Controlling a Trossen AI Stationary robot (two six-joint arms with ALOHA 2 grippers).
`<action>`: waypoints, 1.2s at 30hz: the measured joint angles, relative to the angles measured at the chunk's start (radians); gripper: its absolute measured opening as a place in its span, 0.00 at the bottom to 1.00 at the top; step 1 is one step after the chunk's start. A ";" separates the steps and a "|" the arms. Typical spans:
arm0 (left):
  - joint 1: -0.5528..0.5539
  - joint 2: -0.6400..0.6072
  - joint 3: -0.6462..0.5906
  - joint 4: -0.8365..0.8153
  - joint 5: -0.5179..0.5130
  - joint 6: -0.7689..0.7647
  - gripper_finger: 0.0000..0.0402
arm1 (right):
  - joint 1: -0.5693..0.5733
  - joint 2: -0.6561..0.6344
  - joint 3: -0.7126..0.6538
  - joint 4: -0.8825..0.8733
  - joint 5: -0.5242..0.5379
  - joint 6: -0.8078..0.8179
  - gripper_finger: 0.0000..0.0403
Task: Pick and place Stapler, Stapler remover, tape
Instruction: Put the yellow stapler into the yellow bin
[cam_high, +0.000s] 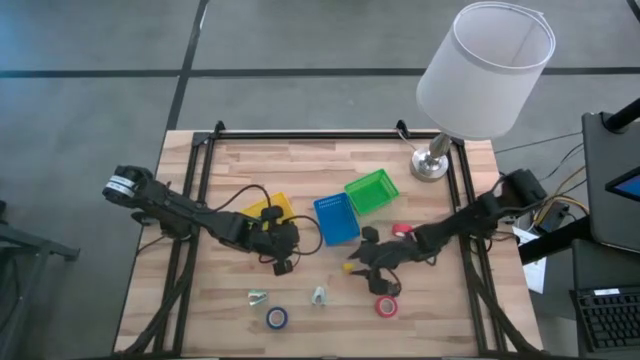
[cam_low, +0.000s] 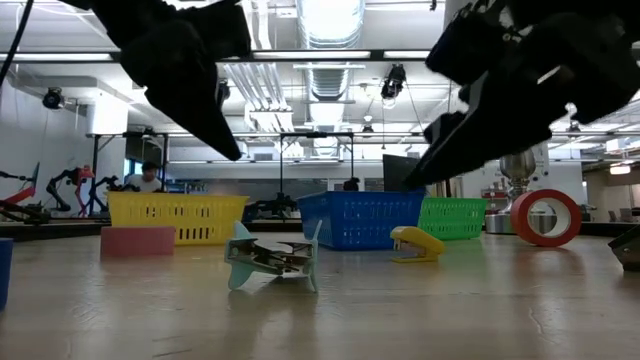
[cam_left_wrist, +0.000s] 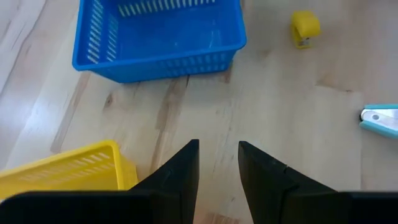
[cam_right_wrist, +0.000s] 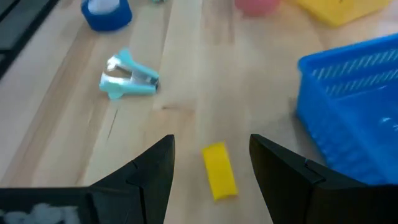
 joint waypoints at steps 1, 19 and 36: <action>0.000 0.000 0.000 0.000 0.000 0.003 0.28 | 0.000 0.018 0.011 -0.002 -0.010 0.006 0.51; -0.011 -0.004 -0.001 0.013 0.000 0.024 0.27 | -0.001 0.144 0.070 -0.006 0.008 0.048 0.51; -0.016 -0.004 -0.003 0.013 0.000 0.028 0.25 | -0.002 0.184 0.069 -0.014 0.006 0.052 0.33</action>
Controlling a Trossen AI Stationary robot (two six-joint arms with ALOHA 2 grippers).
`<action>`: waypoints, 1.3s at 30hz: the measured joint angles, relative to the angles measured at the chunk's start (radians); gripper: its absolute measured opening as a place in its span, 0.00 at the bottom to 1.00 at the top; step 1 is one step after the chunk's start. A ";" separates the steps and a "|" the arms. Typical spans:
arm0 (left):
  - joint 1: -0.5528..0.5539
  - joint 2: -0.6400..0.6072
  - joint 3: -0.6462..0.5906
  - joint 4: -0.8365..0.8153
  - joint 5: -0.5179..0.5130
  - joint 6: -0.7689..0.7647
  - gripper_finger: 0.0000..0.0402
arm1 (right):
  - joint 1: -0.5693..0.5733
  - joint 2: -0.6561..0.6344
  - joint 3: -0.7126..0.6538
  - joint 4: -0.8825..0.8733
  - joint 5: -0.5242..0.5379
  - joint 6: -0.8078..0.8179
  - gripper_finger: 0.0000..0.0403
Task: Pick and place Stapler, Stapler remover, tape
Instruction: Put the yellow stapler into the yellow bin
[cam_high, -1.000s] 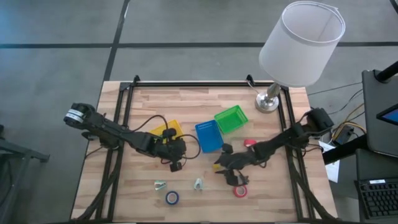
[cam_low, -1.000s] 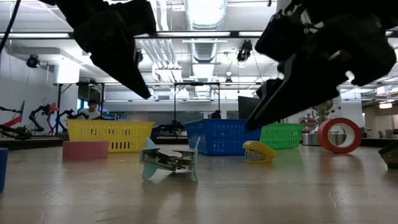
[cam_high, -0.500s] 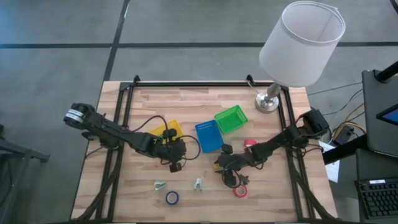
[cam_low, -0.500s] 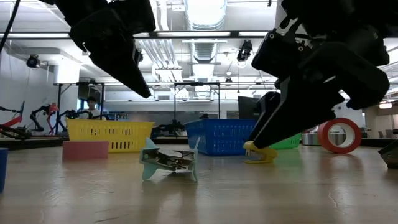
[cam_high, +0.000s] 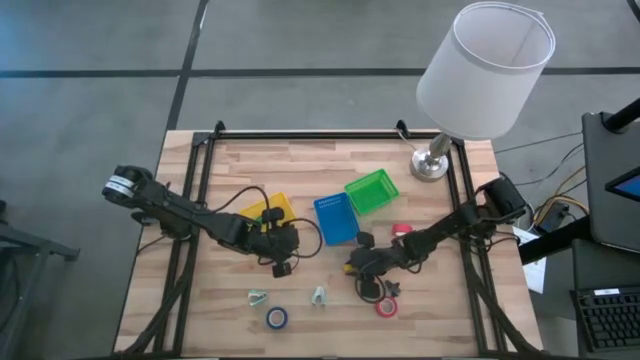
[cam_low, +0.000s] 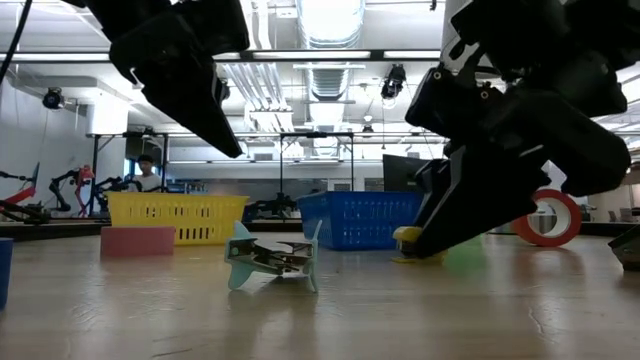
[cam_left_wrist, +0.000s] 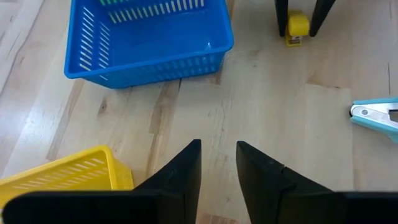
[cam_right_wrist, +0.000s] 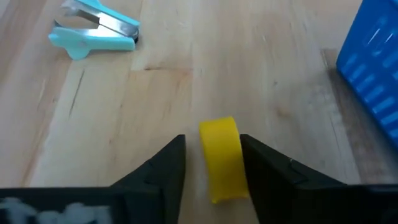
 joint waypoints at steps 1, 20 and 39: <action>-0.001 0.000 0.000 0.000 0.000 0.000 0.25 | 0.000 0.003 0.000 -0.003 0.002 0.009 0.31; -0.018 0.000 -0.003 0.050 0.000 -0.005 0.25 | 0.000 0.001 0.114 -0.018 -0.017 -0.009 0.19; -0.095 0.001 -0.248 0.567 0.053 -0.006 0.26 | -0.021 0.000 0.305 -0.055 -0.029 -0.121 0.18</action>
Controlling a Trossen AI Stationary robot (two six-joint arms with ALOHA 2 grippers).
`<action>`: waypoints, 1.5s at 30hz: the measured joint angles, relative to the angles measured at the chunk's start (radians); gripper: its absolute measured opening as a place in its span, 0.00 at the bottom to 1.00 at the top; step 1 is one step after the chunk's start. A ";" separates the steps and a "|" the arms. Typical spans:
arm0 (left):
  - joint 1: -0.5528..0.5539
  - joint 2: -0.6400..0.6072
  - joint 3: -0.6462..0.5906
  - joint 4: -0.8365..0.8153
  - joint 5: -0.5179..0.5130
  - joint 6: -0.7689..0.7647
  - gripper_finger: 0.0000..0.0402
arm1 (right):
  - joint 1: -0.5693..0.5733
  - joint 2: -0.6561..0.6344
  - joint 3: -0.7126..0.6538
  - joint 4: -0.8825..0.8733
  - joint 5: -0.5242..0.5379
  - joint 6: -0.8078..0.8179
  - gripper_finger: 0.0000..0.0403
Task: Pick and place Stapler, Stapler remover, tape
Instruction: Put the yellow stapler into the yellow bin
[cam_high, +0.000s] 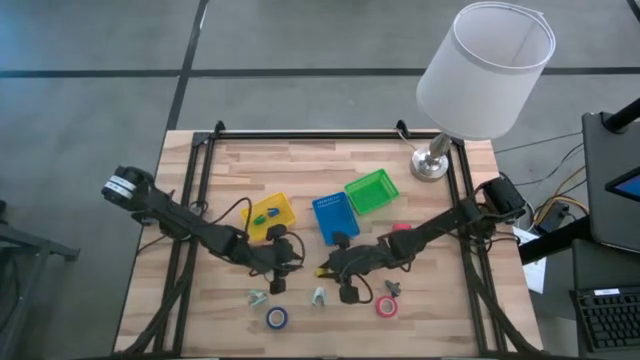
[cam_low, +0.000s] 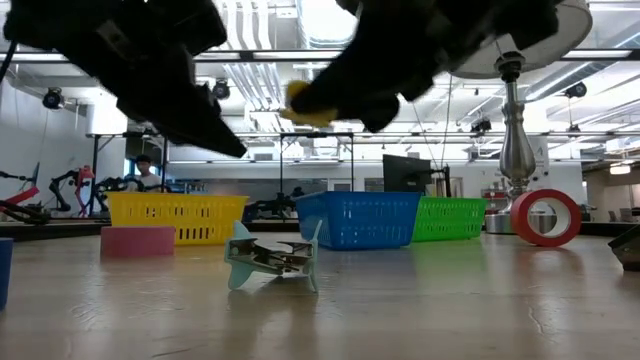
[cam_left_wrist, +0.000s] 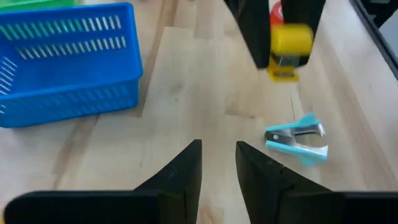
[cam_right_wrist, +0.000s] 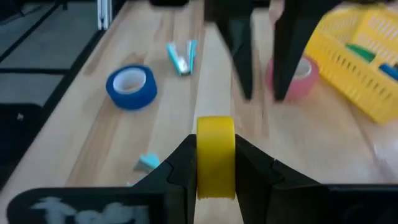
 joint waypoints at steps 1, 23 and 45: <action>-0.001 0.000 -0.017 0.033 0.000 0.000 0.27 | -0.004 0.000 0.010 0.000 0.000 -0.002 0.19; -0.003 0.000 -0.096 0.282 -0.057 0.156 0.41 | -0.102 0.079 0.129 -0.016 -0.005 -0.058 0.20; -0.001 0.000 -0.096 0.274 -0.090 0.160 0.19 | -0.112 0.079 0.124 -0.021 -0.004 -0.040 0.21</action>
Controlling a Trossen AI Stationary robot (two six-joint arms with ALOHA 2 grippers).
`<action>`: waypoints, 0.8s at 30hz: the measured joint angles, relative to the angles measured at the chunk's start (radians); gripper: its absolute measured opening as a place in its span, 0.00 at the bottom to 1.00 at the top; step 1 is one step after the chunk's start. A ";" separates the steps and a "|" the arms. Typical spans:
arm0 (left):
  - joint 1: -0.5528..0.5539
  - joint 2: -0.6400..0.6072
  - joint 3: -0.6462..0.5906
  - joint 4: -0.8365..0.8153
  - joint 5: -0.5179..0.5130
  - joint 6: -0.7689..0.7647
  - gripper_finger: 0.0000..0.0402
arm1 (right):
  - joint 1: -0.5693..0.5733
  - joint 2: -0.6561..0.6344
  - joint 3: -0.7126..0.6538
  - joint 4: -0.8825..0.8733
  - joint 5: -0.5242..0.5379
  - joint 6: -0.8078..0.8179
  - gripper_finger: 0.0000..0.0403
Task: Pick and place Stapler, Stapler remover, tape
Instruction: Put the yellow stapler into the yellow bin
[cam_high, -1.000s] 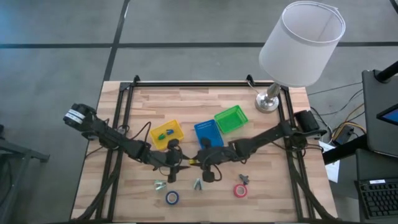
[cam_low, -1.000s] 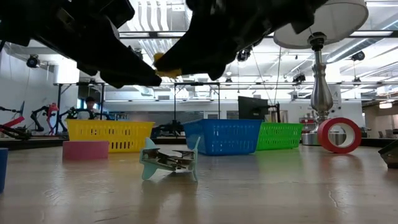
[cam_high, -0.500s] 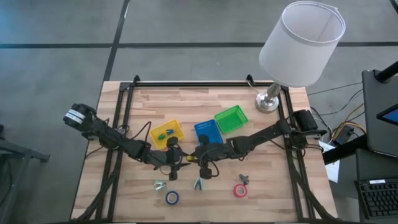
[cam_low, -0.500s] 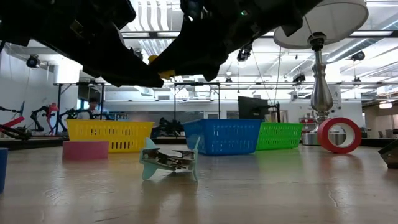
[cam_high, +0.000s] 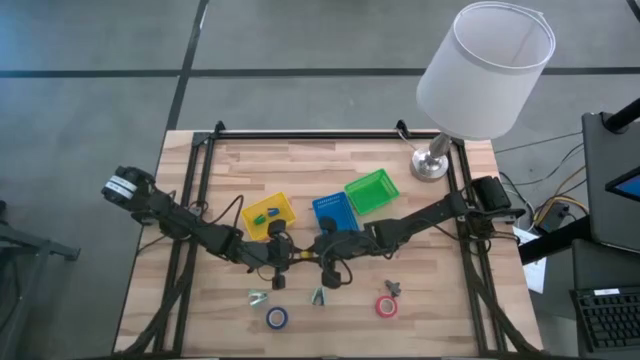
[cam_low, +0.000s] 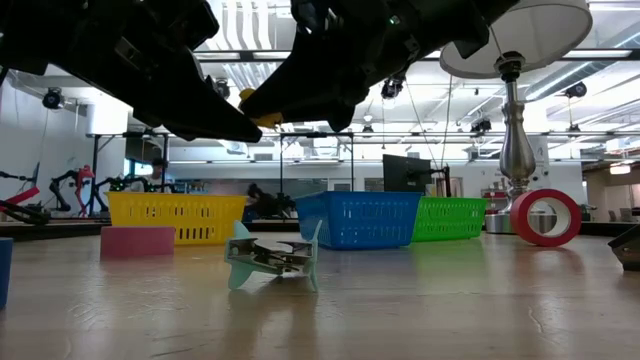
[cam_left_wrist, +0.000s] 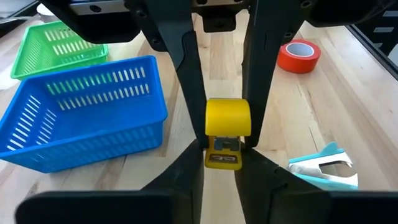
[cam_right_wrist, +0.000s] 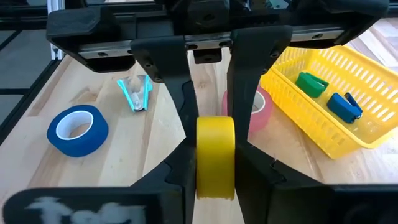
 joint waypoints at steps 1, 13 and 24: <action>0.000 0.000 0.000 0.001 0.000 0.000 0.19 | 0.000 0.000 0.000 0.000 0.000 0.000 0.23; -0.002 0.000 0.001 -0.011 -0.009 -0.022 0.18 | -0.002 -0.006 -0.001 -0.003 0.007 -0.039 0.38; 0.000 -0.002 -0.001 -0.018 -0.016 -0.031 0.18 | -0.002 -0.046 0.006 -0.102 0.008 -0.079 0.45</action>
